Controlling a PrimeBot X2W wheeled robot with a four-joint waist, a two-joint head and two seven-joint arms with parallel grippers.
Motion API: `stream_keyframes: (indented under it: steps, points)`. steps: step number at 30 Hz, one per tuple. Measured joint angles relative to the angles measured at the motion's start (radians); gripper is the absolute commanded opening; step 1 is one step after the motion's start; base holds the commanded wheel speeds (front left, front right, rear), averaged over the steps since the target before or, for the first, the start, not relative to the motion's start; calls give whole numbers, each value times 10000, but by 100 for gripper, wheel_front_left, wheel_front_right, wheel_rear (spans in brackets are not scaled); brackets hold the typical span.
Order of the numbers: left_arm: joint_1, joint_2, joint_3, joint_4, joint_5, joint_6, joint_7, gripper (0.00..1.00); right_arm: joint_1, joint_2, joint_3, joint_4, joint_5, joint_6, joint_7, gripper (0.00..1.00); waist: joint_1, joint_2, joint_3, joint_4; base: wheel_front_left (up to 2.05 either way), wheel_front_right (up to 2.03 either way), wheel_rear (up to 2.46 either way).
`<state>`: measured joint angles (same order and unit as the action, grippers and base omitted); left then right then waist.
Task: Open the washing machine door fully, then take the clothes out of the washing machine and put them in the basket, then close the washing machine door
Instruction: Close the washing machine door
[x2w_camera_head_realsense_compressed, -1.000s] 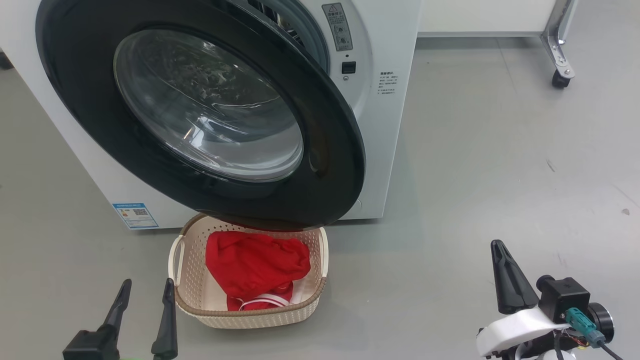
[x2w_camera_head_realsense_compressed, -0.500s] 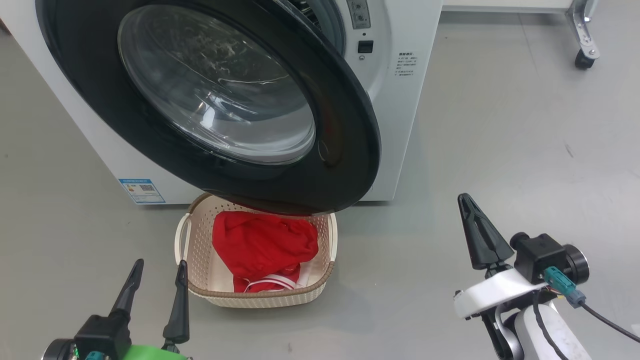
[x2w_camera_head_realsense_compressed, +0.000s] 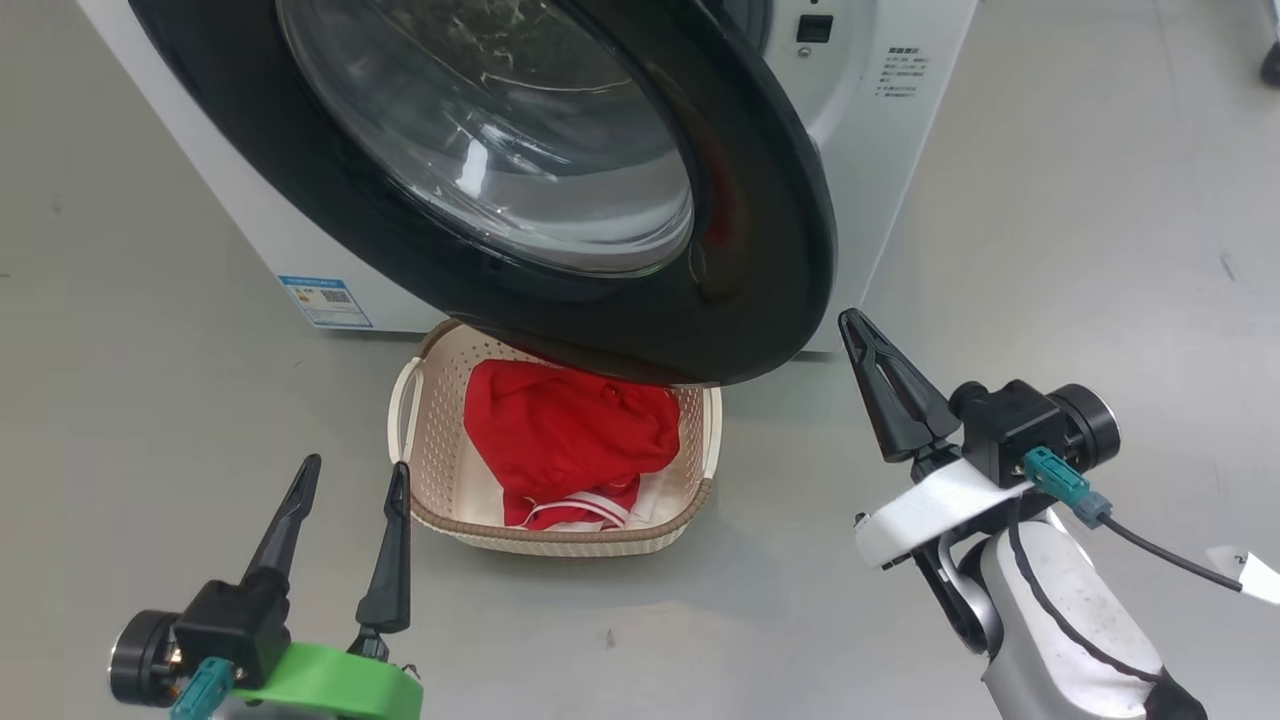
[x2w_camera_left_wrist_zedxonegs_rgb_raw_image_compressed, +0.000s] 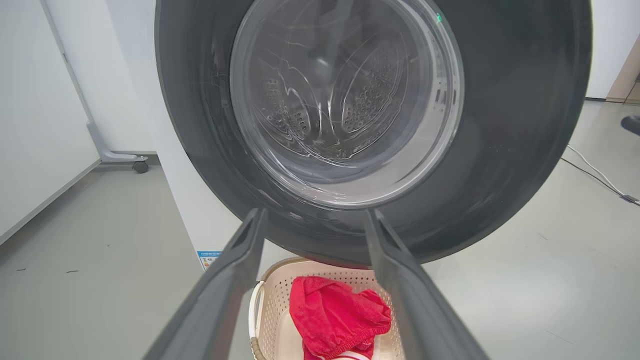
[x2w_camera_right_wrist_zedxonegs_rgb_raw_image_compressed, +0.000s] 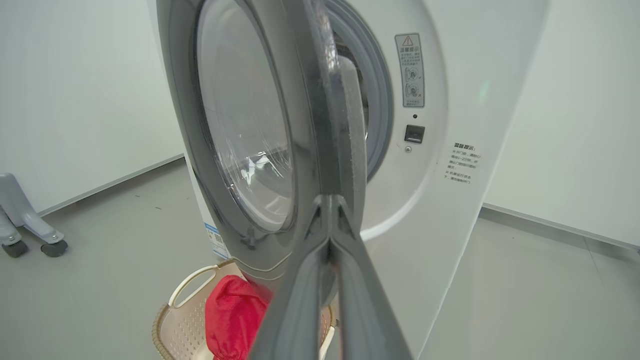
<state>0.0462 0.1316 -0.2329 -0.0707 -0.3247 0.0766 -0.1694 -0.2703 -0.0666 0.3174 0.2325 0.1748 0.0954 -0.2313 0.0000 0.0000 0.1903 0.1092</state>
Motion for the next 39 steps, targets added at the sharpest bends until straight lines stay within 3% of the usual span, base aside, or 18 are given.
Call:
stream_keyframes:
  steps: [14, 32, 39]
  points:
    - [-551, -217, -65, 42, 40, -27, -267, 100, -1228, -6, 171, 1131, 0, 92, 117, 0, 0, 0, 896, 676, 0, 0, 0]
    - [-1137, -334, -201, 165, 96, -94, -489, 100, -3012, -4, -207, 2286, 96, 161, 102, 0, 0, 0, 1668, 709, 0, 0, 0]
    - [-1454, -476, -309, 192, 96, -130, -522, 100, -3972, -151, -573, 2667, 96, 13, 100, 0, 0, 0, 2051, 852, 0, 0, 0]
